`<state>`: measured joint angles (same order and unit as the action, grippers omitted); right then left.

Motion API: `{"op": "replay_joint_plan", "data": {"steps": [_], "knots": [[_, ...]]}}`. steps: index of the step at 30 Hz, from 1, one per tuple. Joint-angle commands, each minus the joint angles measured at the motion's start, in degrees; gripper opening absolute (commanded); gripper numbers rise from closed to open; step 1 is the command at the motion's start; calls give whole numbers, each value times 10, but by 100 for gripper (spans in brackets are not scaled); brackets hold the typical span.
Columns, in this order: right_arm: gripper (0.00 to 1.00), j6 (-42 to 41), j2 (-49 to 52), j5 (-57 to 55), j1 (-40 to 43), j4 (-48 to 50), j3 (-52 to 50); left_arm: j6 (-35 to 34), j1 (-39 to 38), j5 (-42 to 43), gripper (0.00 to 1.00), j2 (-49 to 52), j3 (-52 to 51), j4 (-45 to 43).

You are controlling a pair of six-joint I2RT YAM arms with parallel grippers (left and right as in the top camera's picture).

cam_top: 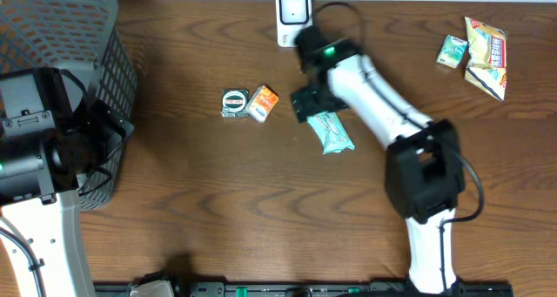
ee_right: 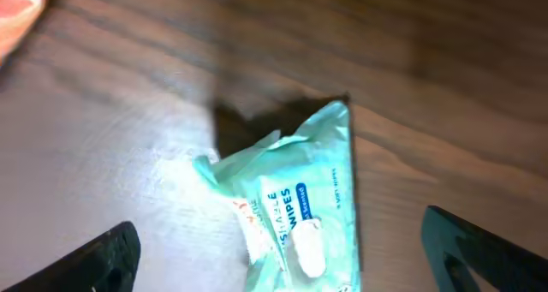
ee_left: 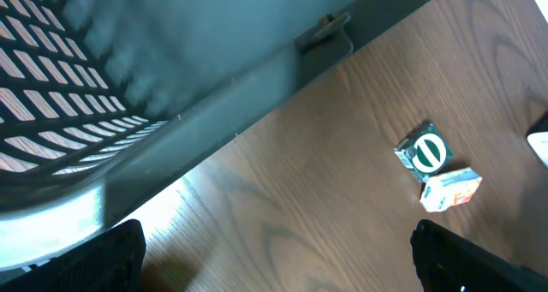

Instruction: Scan the item barcode

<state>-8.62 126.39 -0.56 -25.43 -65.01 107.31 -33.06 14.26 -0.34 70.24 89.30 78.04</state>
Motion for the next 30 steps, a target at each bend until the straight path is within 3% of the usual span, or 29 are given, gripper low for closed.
{"op": "replay_joint_plan", "data": {"steps": [1,3,6,8,11,14,24,30], "knots": [[99,126,-1,212,63,-23,5,-2,3,-3,98,-3,6,2],[99,137,-1,219,89,-39,5,-2,3,-3,98,-3,6,2],[87,148,-1,219,115,-44,-5,-2,3,-3,98,-3,6,2],[85,158,-1,219,121,-40,-21,-2,3,-3,98,-3,6,2],[66,158,-1,198,119,-6,-50,-2,3,-3,97,-3,6,2],[67,112,-1,189,118,28,-76,-2,3,-3,98,-3,6,2],[67,108,-1,189,103,46,-101,-2,3,-3,98,-3,6,2],[58,76,0,142,78,46,-104,-2,3,-3,98,-3,6,2]]}}
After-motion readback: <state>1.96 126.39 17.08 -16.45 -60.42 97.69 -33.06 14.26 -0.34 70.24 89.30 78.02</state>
